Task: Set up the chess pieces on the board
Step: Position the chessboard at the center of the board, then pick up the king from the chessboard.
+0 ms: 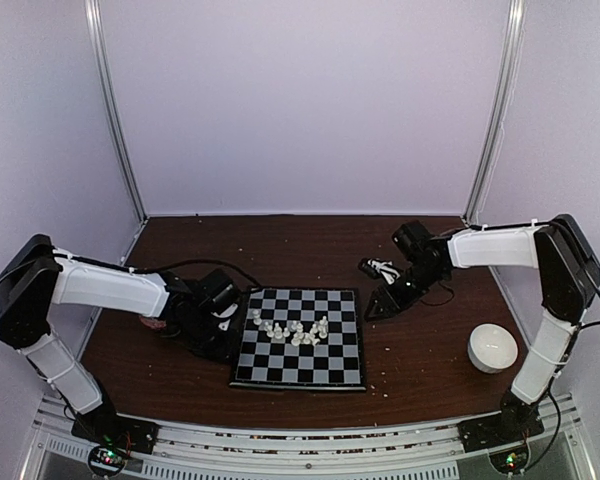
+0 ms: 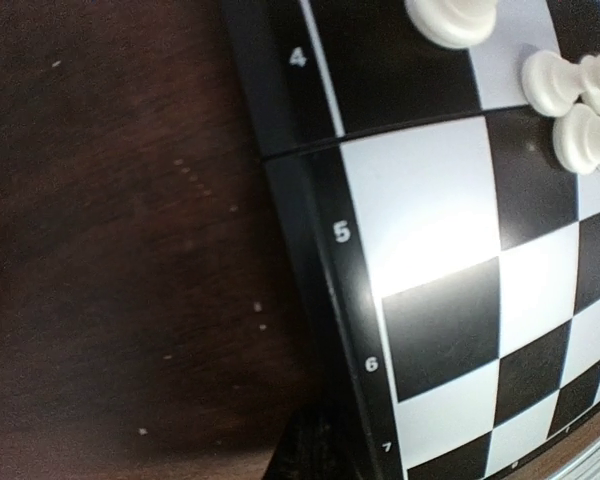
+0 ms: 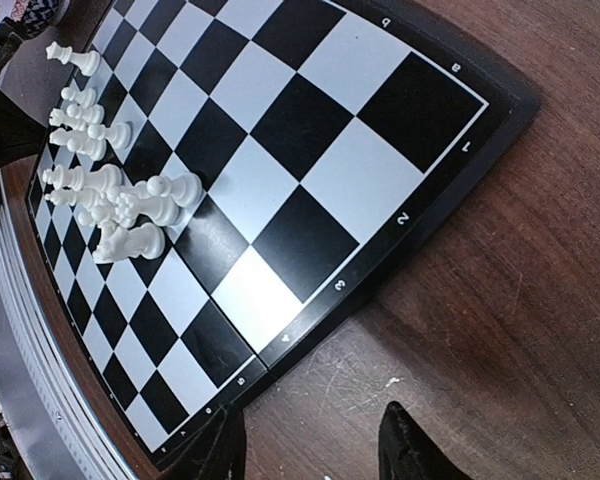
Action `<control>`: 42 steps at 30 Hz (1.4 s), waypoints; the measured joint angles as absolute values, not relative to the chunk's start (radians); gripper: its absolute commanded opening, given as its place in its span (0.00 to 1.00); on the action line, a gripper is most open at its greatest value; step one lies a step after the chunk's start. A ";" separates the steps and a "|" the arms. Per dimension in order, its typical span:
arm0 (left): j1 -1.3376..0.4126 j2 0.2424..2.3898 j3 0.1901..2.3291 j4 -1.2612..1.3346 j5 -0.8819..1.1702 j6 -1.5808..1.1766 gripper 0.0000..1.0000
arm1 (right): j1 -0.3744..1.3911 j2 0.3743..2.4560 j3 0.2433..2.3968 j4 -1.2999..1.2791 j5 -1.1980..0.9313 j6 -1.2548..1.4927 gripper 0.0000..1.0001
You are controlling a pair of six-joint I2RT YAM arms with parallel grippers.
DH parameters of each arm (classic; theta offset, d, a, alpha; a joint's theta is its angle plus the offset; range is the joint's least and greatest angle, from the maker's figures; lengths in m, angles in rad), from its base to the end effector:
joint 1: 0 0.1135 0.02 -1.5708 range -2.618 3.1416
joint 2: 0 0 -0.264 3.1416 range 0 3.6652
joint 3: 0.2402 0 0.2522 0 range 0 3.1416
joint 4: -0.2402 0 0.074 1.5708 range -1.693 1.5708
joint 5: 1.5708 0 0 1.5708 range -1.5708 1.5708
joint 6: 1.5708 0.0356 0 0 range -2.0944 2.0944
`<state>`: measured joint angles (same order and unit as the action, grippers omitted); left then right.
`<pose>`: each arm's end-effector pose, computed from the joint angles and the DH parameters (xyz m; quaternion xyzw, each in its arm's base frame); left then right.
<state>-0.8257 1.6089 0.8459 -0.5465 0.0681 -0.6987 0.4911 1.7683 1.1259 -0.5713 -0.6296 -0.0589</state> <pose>0.1859 -0.2051 0.1456 0.0673 0.9886 -0.1143 0.0709 0.2898 0.1787 0.1774 -0.3070 0.8857 0.3338 0.0996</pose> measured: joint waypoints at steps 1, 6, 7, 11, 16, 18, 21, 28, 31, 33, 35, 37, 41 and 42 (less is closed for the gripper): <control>-0.833 1.619 0.856 -0.543 0.074 -0.690 0.00 | 0.485 1.768 1.126 -0.572 -0.629 -0.062 0.47; -0.861 1.651 0.889 -0.529 0.104 -0.661 0.00 | 0.439 1.749 1.126 -0.580 -0.628 -0.081 0.49; -0.862 1.651 0.892 -0.532 0.106 -0.654 0.00 | 0.428 1.740 1.126 -0.581 -0.628 -0.084 0.49; -0.864 1.649 0.949 -0.617 0.097 -0.588 0.27 | 0.376 1.689 1.126 -0.600 -0.632 -0.115 0.53; -0.865 1.612 1.084 -0.720 0.046 -0.471 0.63 | 0.330 1.583 1.133 -0.665 -0.618 -0.194 0.68; -0.865 1.602 1.149 -0.750 0.015 -0.428 0.64 | 0.324 1.514 1.134 -0.680 -0.587 -0.228 0.70; -0.853 1.625 1.262 -0.786 -0.023 -0.368 0.66 | 0.324 1.386 1.134 -0.692 -0.541 -0.282 0.71; -0.786 1.781 1.441 -0.821 -0.012 -0.292 0.55 | 0.314 1.164 0.928 -0.593 -0.520 -0.366 0.81; -0.774 1.824 1.463 -0.844 0.012 -0.274 0.47 | 0.312 1.190 0.876 -0.599 -0.488 -0.410 0.79; -0.774 1.841 1.473 -0.853 0.029 -0.265 0.43 | 0.308 1.208 0.874 -0.596 -0.485 -0.425 0.77; -0.775 1.856 1.485 -0.865 0.043 -0.260 0.43 | 0.307 1.213 0.877 -0.593 -0.489 -0.439 0.76; -0.776 1.868 1.491 -0.869 0.056 -0.260 0.43 | 0.307 1.221 0.880 -0.586 -0.496 -0.445 0.75; -0.776 1.886 1.500 -0.876 0.072 -0.260 0.40 | 0.307 1.250 0.882 -0.585 -0.505 -0.454 0.74; -0.776 1.891 1.502 -0.877 0.073 -0.260 0.37 | 0.307 1.257 0.882 -0.586 -0.505 -0.458 0.74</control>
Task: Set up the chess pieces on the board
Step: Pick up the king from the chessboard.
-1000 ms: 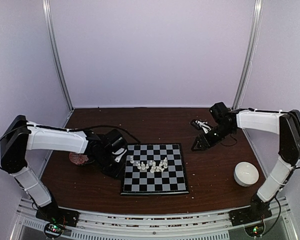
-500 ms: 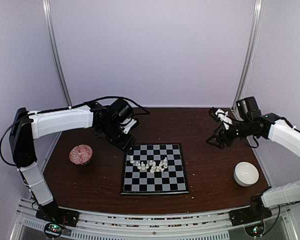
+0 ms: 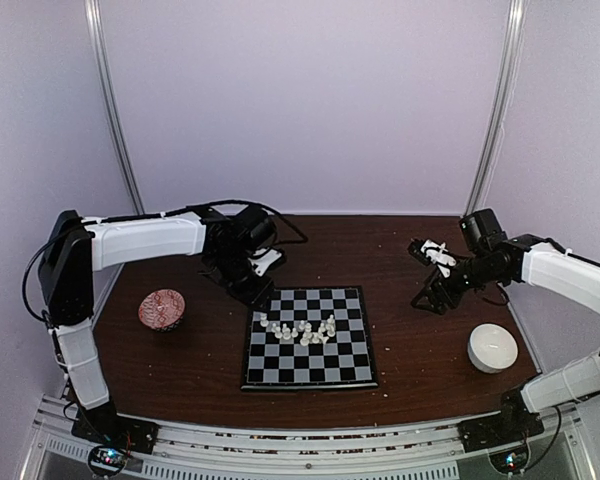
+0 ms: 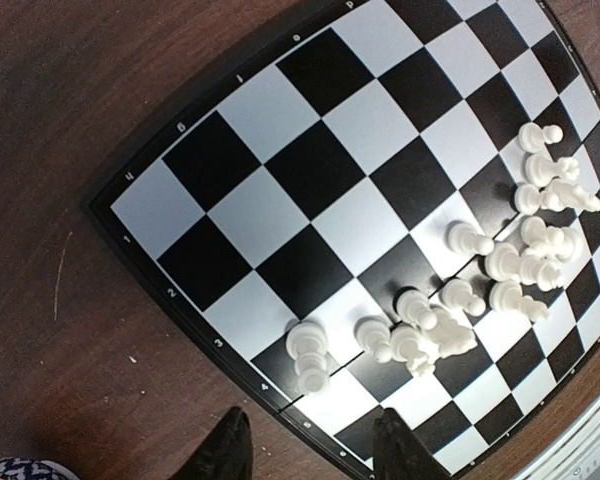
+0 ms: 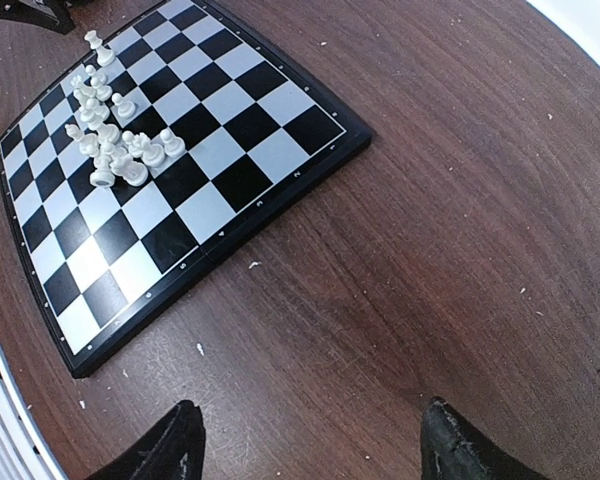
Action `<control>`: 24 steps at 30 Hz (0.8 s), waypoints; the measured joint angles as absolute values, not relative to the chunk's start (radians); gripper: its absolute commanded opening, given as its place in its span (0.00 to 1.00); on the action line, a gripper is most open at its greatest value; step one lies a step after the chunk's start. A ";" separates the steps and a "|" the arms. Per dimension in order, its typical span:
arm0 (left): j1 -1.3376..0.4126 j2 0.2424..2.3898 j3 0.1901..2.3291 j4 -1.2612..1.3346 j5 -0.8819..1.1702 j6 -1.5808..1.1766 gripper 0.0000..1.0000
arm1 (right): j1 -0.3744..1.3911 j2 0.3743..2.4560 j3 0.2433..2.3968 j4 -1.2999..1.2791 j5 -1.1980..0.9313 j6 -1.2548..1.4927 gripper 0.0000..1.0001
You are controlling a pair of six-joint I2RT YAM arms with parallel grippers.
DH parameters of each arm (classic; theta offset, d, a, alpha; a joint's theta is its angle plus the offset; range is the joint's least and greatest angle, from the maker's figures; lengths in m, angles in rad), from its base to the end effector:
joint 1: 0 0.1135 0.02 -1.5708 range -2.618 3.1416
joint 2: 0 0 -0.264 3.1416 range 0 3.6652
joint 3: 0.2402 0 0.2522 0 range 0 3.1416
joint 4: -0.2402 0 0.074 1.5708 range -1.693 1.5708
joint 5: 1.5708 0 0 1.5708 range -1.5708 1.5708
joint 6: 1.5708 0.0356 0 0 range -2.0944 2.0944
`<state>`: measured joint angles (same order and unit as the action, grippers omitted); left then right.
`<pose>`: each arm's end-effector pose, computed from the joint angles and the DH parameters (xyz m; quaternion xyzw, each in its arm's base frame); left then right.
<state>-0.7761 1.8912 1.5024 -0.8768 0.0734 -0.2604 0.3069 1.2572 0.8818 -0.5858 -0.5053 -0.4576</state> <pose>0.2733 -0.2719 0.2223 0.2573 0.9536 -0.1068 0.1140 0.2318 0.0915 0.2444 -0.4141 0.8290 0.2159 0.3077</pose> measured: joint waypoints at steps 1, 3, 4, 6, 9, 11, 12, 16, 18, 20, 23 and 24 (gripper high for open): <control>-0.777 1.896 1.506 -0.879 0.074 -0.261 0.35 | 0.307 1.262 0.882 -0.586 -0.505 -0.460 0.74; -0.779 1.911 1.517 -0.883 0.075 -0.262 0.34 | 0.307 1.266 0.882 -0.586 -0.505 -0.466 0.74; -0.779 1.917 1.519 -0.883 0.075 -0.263 0.34 | 0.307 1.266 0.882 -0.586 -0.505 -0.467 0.74; -0.780 1.931 1.520 -0.884 0.076 -0.263 0.32 | 0.307 1.266 0.882 -0.586 -0.505 -0.469 0.74; -0.782 1.948 1.521 -0.886 0.082 -0.264 0.26 | 0.307 1.266 0.882 -0.586 -0.504 -0.472 0.74; -0.785 1.957 1.521 -0.886 0.084 -0.264 0.26 | 0.307 1.267 0.882 -0.586 -0.504 -0.474 0.74; -0.786 1.960 1.521 -0.886 0.085 -0.264 0.25 | 0.307 1.267 0.882 -0.586 -0.502 -0.474 0.74; -0.793 1.983 1.531 -0.888 0.085 -0.268 0.22 | 0.307 1.271 0.882 -0.586 -0.495 -0.476 0.73; -0.794 1.993 1.533 -0.888 0.082 -0.270 0.21 | 0.307 1.271 0.882 -0.586 -0.495 -0.476 0.73; -0.794 2.001 1.534 -0.889 0.077 -0.271 0.19 | 0.307 1.271 0.882 -0.586 -0.495 -0.476 0.73; -0.794 2.006 1.534 -0.889 0.064 -0.271 0.15 | 0.307 1.272 0.882 -0.586 -0.495 -0.477 0.73; -0.794 2.007 1.534 -0.889 0.059 -0.272 0.13 | 0.307 1.272 0.882 -0.586 -0.495 -0.477 0.73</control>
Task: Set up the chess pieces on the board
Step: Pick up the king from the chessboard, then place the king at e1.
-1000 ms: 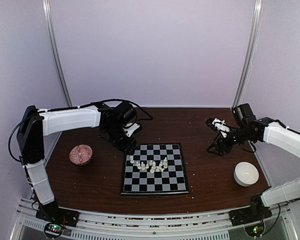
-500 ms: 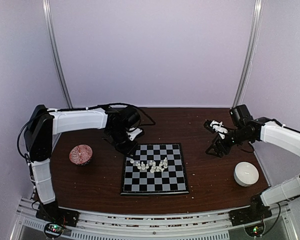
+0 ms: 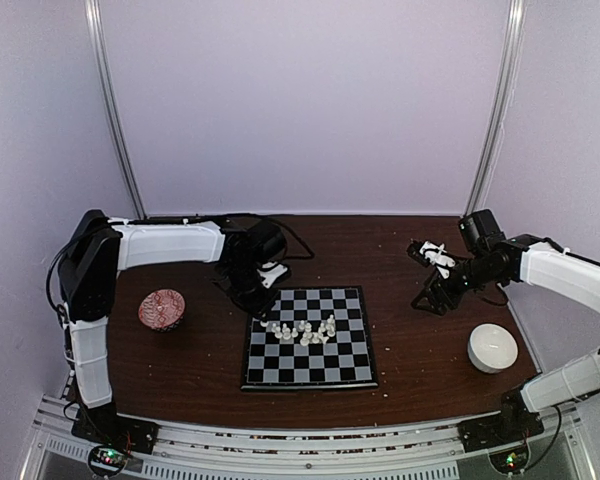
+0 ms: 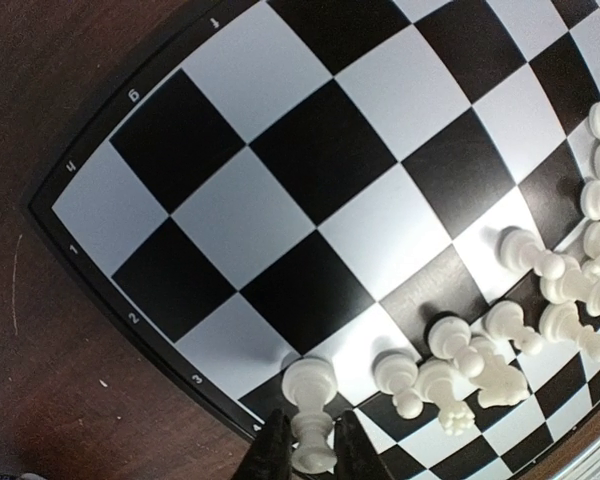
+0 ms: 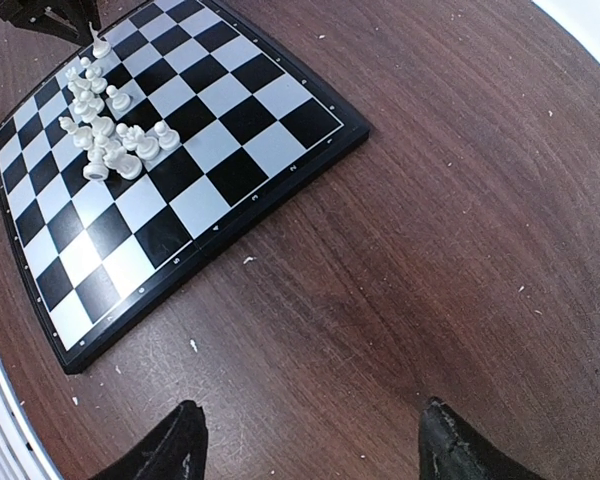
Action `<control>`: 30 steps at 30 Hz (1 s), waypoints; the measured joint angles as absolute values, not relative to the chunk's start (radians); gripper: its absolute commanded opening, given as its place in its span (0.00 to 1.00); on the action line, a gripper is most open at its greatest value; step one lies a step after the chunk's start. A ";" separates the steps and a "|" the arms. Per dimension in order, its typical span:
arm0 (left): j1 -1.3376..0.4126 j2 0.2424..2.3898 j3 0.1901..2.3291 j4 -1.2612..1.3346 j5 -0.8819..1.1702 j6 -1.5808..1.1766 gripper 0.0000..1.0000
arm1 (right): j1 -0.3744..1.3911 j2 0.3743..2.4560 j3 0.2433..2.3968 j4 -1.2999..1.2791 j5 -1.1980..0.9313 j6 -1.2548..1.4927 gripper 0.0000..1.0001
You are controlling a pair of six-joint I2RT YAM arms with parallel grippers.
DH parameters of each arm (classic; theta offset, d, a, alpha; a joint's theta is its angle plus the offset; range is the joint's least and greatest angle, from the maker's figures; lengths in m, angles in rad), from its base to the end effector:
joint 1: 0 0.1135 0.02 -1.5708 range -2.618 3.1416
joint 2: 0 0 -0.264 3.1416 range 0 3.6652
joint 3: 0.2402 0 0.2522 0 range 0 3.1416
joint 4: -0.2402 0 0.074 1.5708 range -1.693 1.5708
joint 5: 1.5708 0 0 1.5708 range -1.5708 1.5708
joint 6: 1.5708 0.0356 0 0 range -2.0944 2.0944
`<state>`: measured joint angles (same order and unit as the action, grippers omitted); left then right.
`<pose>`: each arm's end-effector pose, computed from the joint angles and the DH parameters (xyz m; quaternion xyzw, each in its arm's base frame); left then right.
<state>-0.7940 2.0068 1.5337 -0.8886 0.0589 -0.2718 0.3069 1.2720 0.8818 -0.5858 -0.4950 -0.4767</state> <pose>0.2786 -0.2865 0.1874 0.2596 0.9596 -0.0782 0.0750 0.2339 0.0918 0.2409 -0.4203 0.8293 0.2093 0.3029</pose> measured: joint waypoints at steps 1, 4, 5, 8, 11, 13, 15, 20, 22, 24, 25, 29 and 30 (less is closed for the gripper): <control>-0.794 2.007 1.534 -0.889 0.055 -0.274 0.12 | 0.307 1.274 0.882 -0.586 -0.495 -0.477 0.73; -0.794 2.008 1.536 -0.890 0.040 -0.277 0.08 | 0.307 1.276 0.882 -0.586 -0.494 -0.476 0.72; -0.794 2.009 1.538 -0.890 0.038 -0.278 0.06 | 0.307 1.276 0.882 -0.586 -0.494 -0.476 0.72; -0.794 2.010 1.551 -0.891 0.032 -0.279 0.01 | 0.307 1.276 0.882 -0.586 -0.494 -0.476 0.72; -0.794 2.010 1.560 -0.892 0.029 -0.279 0.00 | 0.307 1.276 0.882 -0.587 -0.493 -0.477 0.72; -0.796 2.005 1.561 -0.894 0.028 -0.278 0.00 | 0.307 1.277 0.882 -0.587 -0.493 -0.477 0.72; -0.805 1.987 1.561 -0.900 0.025 -0.270 0.00 | 0.307 1.279 0.882 -0.587 -0.493 -0.477 0.72; -0.884 1.882 1.561 -0.920 0.022 -0.237 0.00 | 0.307 1.285 0.883 -0.587 -0.493 -0.476 0.71; -0.934 1.839 1.561 -0.921 0.026 -0.222 0.00 | 0.307 1.291 0.888 -0.588 -0.493 -0.476 0.71; -0.984 1.811 1.561 -0.921 0.030 -0.204 0.00 | 0.307 1.297 0.894 -0.589 -0.493 -0.476 0.71; -1.010 1.806 1.561 -0.921 0.029 -0.192 0.00 | 0.307 1.299 0.896 -0.588 -0.493 -0.476 0.71; -1.079 1.820 1.560 -0.924 0.032 -0.149 0.00 | 0.307 1.300 0.897 -0.590 -0.493 -0.476 0.71; -1.089 1.827 1.560 -0.925 0.033 -0.138 0.00 | 0.307 1.300 0.897 -0.590 -0.493 -0.476 0.71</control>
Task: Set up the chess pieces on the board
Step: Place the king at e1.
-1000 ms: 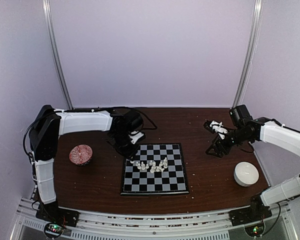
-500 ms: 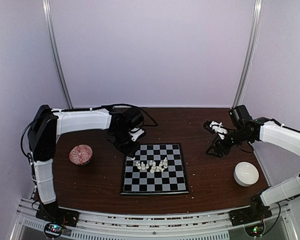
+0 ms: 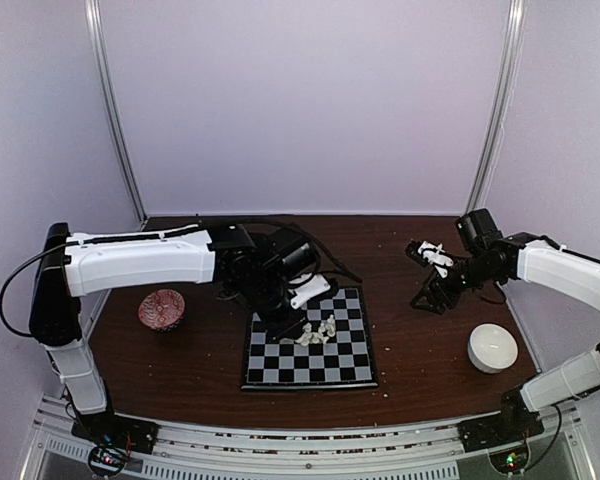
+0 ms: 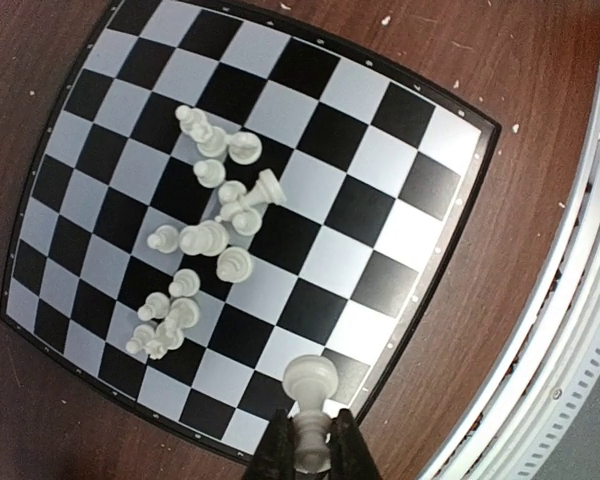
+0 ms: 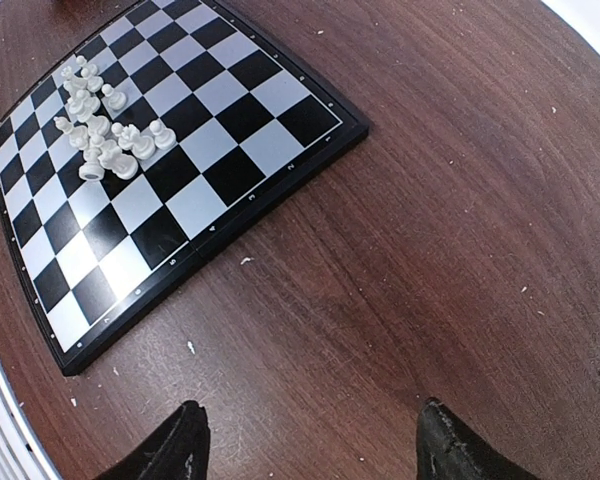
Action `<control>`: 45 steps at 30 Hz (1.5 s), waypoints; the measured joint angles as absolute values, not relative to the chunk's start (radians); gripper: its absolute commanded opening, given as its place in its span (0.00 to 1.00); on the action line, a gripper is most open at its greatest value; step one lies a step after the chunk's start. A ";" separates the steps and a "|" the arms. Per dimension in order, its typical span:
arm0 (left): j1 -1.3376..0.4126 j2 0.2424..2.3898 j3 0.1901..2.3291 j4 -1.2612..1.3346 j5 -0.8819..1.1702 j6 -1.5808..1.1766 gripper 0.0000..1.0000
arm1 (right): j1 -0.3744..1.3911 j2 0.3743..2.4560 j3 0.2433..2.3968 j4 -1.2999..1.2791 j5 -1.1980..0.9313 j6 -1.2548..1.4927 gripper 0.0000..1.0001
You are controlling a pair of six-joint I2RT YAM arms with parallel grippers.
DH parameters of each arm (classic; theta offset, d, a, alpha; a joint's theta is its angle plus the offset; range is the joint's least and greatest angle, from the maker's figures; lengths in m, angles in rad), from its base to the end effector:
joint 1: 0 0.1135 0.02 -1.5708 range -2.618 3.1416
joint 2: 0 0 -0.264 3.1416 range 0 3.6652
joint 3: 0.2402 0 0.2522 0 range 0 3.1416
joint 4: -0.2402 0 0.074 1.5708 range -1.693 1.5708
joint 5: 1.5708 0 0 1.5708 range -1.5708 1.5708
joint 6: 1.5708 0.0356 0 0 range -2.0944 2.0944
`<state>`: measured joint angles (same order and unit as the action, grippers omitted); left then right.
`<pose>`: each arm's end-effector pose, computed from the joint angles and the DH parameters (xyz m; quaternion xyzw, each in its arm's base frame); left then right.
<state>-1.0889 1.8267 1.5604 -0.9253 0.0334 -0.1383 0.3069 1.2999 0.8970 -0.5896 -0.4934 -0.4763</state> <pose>0.1748 -0.3368 0.2605 0.4521 0.8717 -0.1219 0.1446 0.2388 0.0934 0.2388 -0.4191 0.8325 0.2098 0.2953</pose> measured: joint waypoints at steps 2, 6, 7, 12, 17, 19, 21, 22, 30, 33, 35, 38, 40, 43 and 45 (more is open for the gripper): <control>-1.105 1.845 1.560 -0.930 0.036 -0.112 0.00 | 0.307 1.300 0.897 -0.590 -0.493 -0.476 0.71; -1.131 1.890 1.564 -0.946 0.036 -0.064 0.00 | 0.307 1.302 0.897 -0.591 -0.493 -0.476 0.71; -1.136 1.901 1.570 -0.952 0.036 -0.055 0.00 | 0.307 1.303 0.897 -0.591 -0.493 -0.476 0.71; -1.161 1.972 1.625 -0.979 0.019 0.002 0.00 | 0.307 1.311 0.898 -0.595 -0.494 -0.476 0.71; -1.171 2.034 1.684 -0.994 0.003 0.050 0.00 | 0.307 1.315 0.899 -0.602 -0.493 -0.480 0.71; -1.172 2.050 1.691 -1.002 -0.001 0.066 0.00 | 0.307 1.315 0.899 -0.605 -0.493 -0.484 0.71; -1.172 2.066 1.699 -1.004 -0.001 0.078 0.00 | 0.307 1.315 0.899 -0.609 -0.493 -0.489 0.71; -1.172 2.073 1.704 -1.006 -0.001 0.082 0.00 | 0.307 1.316 0.899 -0.610 -0.494 -0.491 0.71; -1.179 2.097 1.726 -1.013 0.003 0.115 0.00 | 0.307 1.336 0.912 -0.618 -0.495 -0.495 0.70; -1.184 2.097 1.726 -1.014 0.008 0.126 0.00 | 0.307 1.338 0.912 -0.619 -0.495 -0.495 0.70; -1.186 2.098 1.726 -1.014 0.015 0.134 0.00 | 0.307 1.341 0.912 -0.621 -0.495 -0.495 0.70; -1.187 2.099 1.726 -1.015 0.030 0.147 0.00 | 0.307 1.343 0.912 -0.625 -0.496 -0.495 0.70; -1.187 2.103 1.729 -1.015 0.041 0.154 0.00 | 0.307 1.344 0.912 -0.627 -0.496 -0.495 0.70; -1.187 2.112 1.734 -1.015 0.052 0.163 0.01 | 0.307 1.349 0.912 -0.631 -0.497 -0.495 0.70; -1.187 2.123 1.744 -1.018 0.059 0.168 0.01 | 0.307 1.352 0.912 -0.634 -0.499 -0.495 0.70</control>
<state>-1.1866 2.1227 1.7443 -1.0183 0.0589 0.1680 0.3069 1.3521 0.9123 -0.6338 -0.4988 -0.4953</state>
